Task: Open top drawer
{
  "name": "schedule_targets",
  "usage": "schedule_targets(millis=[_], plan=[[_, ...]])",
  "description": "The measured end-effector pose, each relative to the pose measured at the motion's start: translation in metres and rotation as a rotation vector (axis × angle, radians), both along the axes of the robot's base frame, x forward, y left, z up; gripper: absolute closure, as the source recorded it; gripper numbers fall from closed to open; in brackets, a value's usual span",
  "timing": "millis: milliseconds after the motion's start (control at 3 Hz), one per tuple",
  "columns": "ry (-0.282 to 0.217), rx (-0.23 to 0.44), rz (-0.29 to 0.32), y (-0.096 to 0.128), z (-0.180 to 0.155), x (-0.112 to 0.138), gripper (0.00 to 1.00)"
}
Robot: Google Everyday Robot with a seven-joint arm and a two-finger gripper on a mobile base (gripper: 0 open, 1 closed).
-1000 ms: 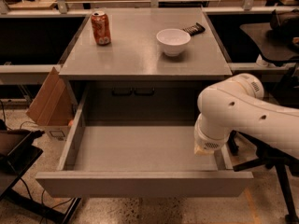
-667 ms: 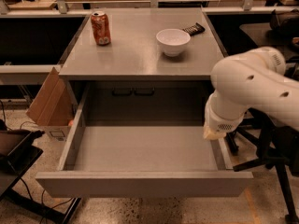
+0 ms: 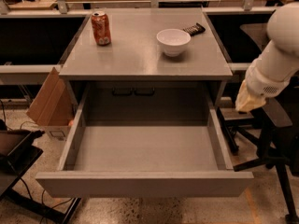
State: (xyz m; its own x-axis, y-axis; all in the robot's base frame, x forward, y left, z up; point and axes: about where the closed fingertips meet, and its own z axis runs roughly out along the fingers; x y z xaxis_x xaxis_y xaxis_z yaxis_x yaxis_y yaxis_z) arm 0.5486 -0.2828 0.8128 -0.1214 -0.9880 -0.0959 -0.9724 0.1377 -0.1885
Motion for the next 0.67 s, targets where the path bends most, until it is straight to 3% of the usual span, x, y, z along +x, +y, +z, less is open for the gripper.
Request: schedule_targets(millis=[333, 667], plan=[[-0.062, 0.055, -0.118, -0.037, 0.038, 0.008, 1.00], [-0.146, 0.063, -0.213, -0.046, 0.075, 0.005, 1.00]])
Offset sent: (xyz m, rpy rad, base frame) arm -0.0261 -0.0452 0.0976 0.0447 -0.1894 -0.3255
